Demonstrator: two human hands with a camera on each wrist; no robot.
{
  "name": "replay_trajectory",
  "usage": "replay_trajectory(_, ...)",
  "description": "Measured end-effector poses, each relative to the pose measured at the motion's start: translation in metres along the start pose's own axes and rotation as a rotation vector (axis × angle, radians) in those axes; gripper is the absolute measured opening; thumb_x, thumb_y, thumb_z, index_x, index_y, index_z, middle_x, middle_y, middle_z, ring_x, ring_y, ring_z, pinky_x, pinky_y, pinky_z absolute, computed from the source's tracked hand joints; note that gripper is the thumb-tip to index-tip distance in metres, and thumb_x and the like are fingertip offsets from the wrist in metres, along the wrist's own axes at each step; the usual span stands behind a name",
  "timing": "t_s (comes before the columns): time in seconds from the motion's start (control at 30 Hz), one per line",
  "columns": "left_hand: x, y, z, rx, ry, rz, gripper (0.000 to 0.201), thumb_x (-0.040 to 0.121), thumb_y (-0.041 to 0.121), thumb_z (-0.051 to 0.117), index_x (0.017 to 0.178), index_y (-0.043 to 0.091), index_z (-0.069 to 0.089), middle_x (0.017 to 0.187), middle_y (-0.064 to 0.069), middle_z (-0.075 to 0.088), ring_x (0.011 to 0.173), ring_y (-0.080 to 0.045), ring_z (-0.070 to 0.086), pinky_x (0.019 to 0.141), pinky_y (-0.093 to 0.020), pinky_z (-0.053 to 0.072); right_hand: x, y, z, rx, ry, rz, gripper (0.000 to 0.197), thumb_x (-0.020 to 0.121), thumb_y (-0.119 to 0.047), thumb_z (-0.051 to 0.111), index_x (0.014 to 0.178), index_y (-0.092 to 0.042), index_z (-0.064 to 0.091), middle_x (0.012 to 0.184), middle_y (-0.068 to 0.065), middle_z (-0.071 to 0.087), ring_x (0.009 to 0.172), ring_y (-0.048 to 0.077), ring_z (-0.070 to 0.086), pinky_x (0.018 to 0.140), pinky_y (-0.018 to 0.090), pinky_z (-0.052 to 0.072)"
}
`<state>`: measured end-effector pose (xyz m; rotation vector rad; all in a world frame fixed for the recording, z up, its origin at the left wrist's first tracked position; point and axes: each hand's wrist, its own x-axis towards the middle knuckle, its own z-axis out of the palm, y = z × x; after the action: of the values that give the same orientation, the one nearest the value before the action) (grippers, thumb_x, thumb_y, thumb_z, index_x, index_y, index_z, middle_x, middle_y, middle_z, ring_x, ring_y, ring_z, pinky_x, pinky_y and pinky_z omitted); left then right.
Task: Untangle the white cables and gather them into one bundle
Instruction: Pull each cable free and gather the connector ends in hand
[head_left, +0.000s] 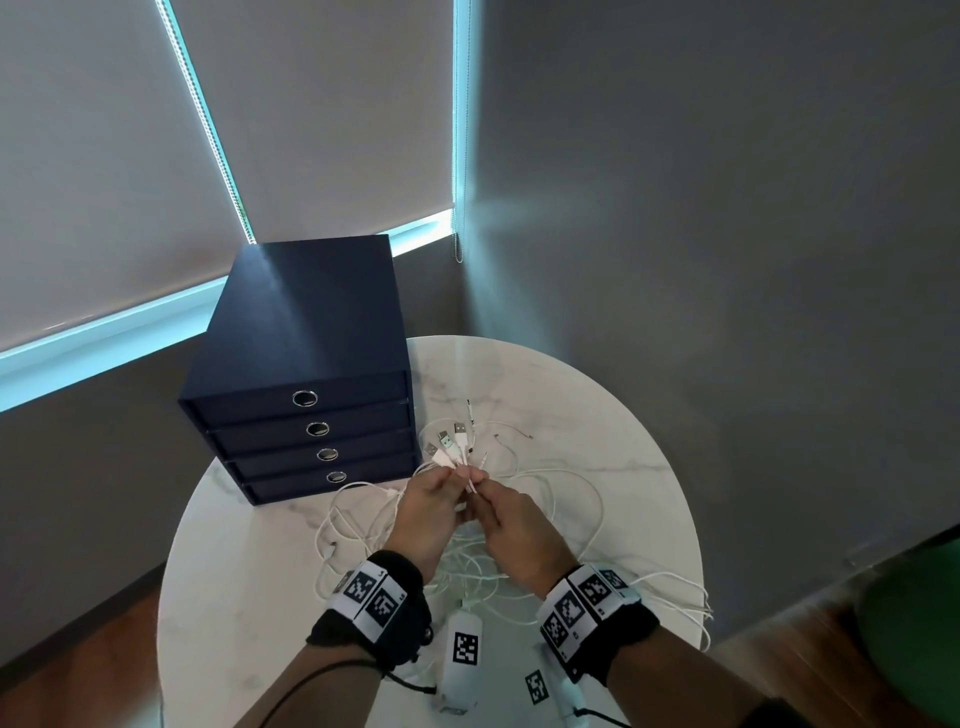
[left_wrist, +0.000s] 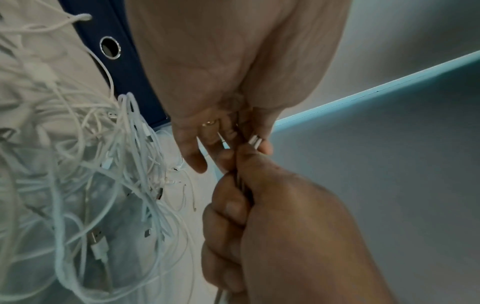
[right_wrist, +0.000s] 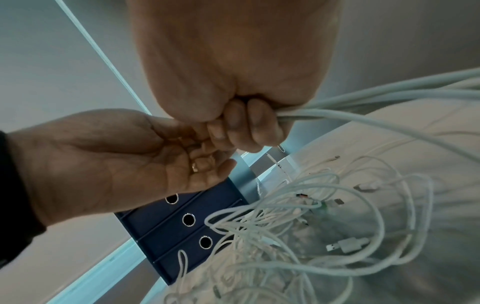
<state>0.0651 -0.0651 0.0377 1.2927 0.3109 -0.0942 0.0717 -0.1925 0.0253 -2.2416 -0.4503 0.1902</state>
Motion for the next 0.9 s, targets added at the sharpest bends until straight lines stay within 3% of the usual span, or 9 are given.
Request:
replay_trajectory(0.13, 0.0, 0.012, 0.0, -0.232, 0.084, 0.009, 0.014, 0.095, -0.003, 0.049, 0.088, 0.002, 0.06, 0.084, -0.015, 0.069, 0.088, -0.032, 0.067, 0.074, -0.039, 0.057, -0.007, 0.02, -0.015, -0.16, -0.098, -0.013, 0.028, 0.1, -0.045, 0.032, 0.106, -0.029, 0.054, 0.089, 0.0, 0.07, 0.078, 0.021, 0.065, 0.074, 0.034, 0.051)
replay_trajectory(0.2, 0.008, 0.023, -0.011, -0.478, 0.158, 0.01, 0.018, 0.095, -0.007, 0.043, 0.086, 0.005, 0.054, 0.068, -0.008, 0.062, 0.07, -0.026, 0.067, 0.074, -0.041, 0.059, -0.018, 0.045, -0.03, -0.274, -0.165, 0.036, 0.032, 0.101, -0.048, 0.031, 0.106, -0.026, 0.054, 0.092, 0.005, 0.071, 0.086, 0.028, 0.066, 0.079, 0.036, 0.05)
replay_trajectory(0.27, 0.018, 0.031, -0.024, -0.596, 0.221, 0.023, 0.028, 0.102, 0.001, 0.032, 0.082, 0.01, 0.05, 0.056, 0.001, 0.048, 0.05, -0.015, 0.051, 0.07, -0.039, 0.053, -0.032, 0.074, -0.048, -0.38, -0.185, 0.138, 0.056, 0.094, -0.066, 0.021, 0.115, -0.028, 0.055, 0.102, 0.006, 0.071, 0.096, 0.029, 0.065, 0.082, 0.037, 0.049)
replay_trajectory(0.33, 0.023, 0.031, -0.033, -0.601, 0.25, 0.04, 0.031, 0.103, 0.003, 0.029, 0.082, 0.012, 0.049, 0.052, 0.004, 0.039, 0.044, -0.011, 0.037, 0.06, -0.033, 0.044, -0.044, 0.098, -0.068, -0.504, -0.195, 0.244, 0.074, 0.082, -0.078, 0.009, 0.116, -0.03, 0.054, 0.107, 0.005, 0.07, 0.102, 0.027, 0.063, 0.085, 0.037, 0.047)
replay_trajectory(0.57, 0.015, 0.006, -0.023, -0.413, 0.125, -0.028, 0.031, 0.103, 0.003, 0.034, 0.079, 0.011, 0.052, 0.046, 0.008, 0.035, 0.038, -0.007, 0.032, 0.042, -0.021, 0.034, -0.062, 0.15, -0.128, -0.578, -0.289, 0.577, 0.041, 0.101, -0.051, 0.032, 0.124, -0.026, 0.055, 0.129, 0.003, 0.061, 0.12, 0.024, 0.056, 0.096, 0.03, 0.04)
replay_trajectory(0.67, 0.013, -0.01, -0.012, -0.31, 0.09, -0.021, 0.029, 0.104, 0.004, 0.036, 0.079, 0.009, 0.051, 0.047, 0.007, 0.036, 0.039, -0.008, 0.033, 0.043, -0.021, 0.033, -0.055, 0.152, -0.13, -0.618, -0.429, 0.673, 0.037, 0.096, -0.037, 0.042, 0.125, -0.021, 0.057, 0.131, 0.006, 0.06, 0.118, 0.025, 0.058, 0.094, 0.028, 0.043)
replay_trajectory(0.73, 0.013, -0.019, -0.008, -0.204, 0.095, 0.015, 0.029, 0.105, 0.005, 0.036, 0.079, 0.009, 0.049, 0.051, 0.006, 0.037, 0.042, -0.009, 0.034, 0.049, -0.026, 0.033, -0.041, 0.143, -0.123, -0.566, -0.447, 0.67, 0.029, 0.09, -0.03, 0.047, 0.112, -0.025, 0.064, 0.126, 0.003, 0.062, 0.115, 0.023, 0.059, 0.095, 0.028, 0.043)
replay_trajectory(0.83, 0.016, -0.028, -0.005, -0.097, 0.109, 0.045, 0.028, 0.105, 0.006, 0.036, 0.08, 0.008, 0.048, 0.054, 0.005, 0.039, 0.044, -0.01, 0.036, 0.052, -0.029, 0.034, -0.015, 0.13, -0.103, -0.403, -0.317, 0.548, 0.019, 0.091, -0.02, 0.048, 0.086, -0.034, 0.059, 0.111, -0.003, 0.063, 0.109, 0.022, 0.06, 0.095, 0.03, 0.044)
replay_trajectory(0.9, 0.017, -0.031, -0.005, -0.077, 0.115, 0.041, 0.028, 0.105, 0.006, 0.036, 0.08, 0.008, 0.048, 0.054, 0.006, 0.039, 0.045, -0.01, 0.036, 0.052, -0.03, 0.034, -0.003, 0.116, -0.083, -0.261, -0.263, 0.492, 0.017, 0.09, -0.022, 0.049, 0.084, -0.036, 0.058, 0.105, -0.002, 0.064, 0.101, 0.021, 0.061, 0.09, 0.031, 0.046)
